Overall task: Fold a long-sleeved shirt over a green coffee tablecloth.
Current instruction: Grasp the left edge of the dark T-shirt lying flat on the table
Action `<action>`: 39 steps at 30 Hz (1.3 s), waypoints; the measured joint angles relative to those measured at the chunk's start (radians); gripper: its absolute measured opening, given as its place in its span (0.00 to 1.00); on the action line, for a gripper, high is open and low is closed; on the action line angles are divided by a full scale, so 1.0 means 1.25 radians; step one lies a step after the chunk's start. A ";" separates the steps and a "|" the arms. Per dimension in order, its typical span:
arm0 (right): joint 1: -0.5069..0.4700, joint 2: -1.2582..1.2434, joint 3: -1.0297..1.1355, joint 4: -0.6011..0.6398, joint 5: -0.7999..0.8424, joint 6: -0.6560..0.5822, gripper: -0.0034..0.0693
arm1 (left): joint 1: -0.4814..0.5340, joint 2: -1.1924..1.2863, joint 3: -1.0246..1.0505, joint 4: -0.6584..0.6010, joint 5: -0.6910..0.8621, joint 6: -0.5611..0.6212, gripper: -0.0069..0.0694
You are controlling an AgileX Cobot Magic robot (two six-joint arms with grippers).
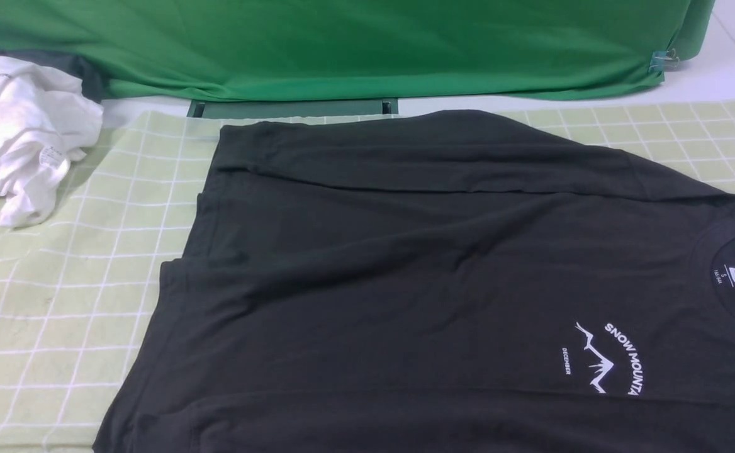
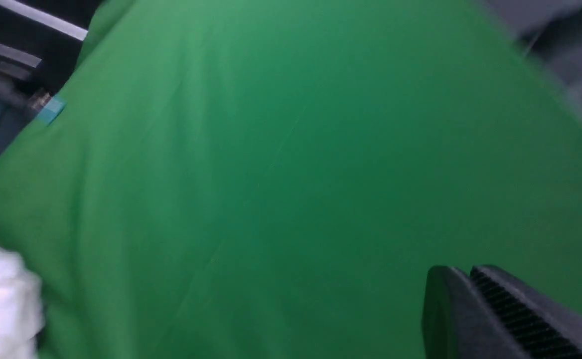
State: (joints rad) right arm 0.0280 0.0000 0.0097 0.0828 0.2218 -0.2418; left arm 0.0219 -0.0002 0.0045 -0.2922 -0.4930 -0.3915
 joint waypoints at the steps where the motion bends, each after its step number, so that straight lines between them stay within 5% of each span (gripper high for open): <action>1: 0.000 0.000 0.001 0.020 -0.024 0.026 0.38 | 0.000 0.000 -0.013 0.030 -0.014 -0.037 0.14; 4: 0.000 0.000 0.001 0.055 -0.081 0.081 0.38 | 0.000 0.006 -0.062 0.057 0.054 -0.067 0.14; 10: 0.000 0.000 0.001 0.111 -0.274 0.298 0.38 | 0.000 0.168 -0.345 0.120 0.462 -0.073 0.14; 17: 0.000 0.000 0.001 0.115 -0.330 0.331 0.38 | 0.000 0.441 -0.527 0.036 0.867 0.206 0.14; 21: 0.007 -0.001 -0.011 0.115 -0.358 0.443 0.35 | 0.000 0.658 -0.536 -0.020 1.064 0.363 0.14; 28: 0.083 0.103 -0.260 0.118 -0.039 0.352 0.08 | -0.026 0.855 -0.536 0.030 1.120 0.381 0.10; 34: 0.160 0.351 -0.464 0.119 0.226 0.233 0.05 | -0.148 0.957 -0.536 0.122 1.101 0.300 0.09; 39: 0.204 0.468 -0.520 0.121 0.275 0.185 0.05 | -0.187 1.028 -0.536 0.167 1.071 0.270 0.11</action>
State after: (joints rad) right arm 0.2826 0.5845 -0.6406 0.2340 0.5661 -0.0110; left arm -0.2114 1.2846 -0.6651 -0.0831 0.8463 -0.0542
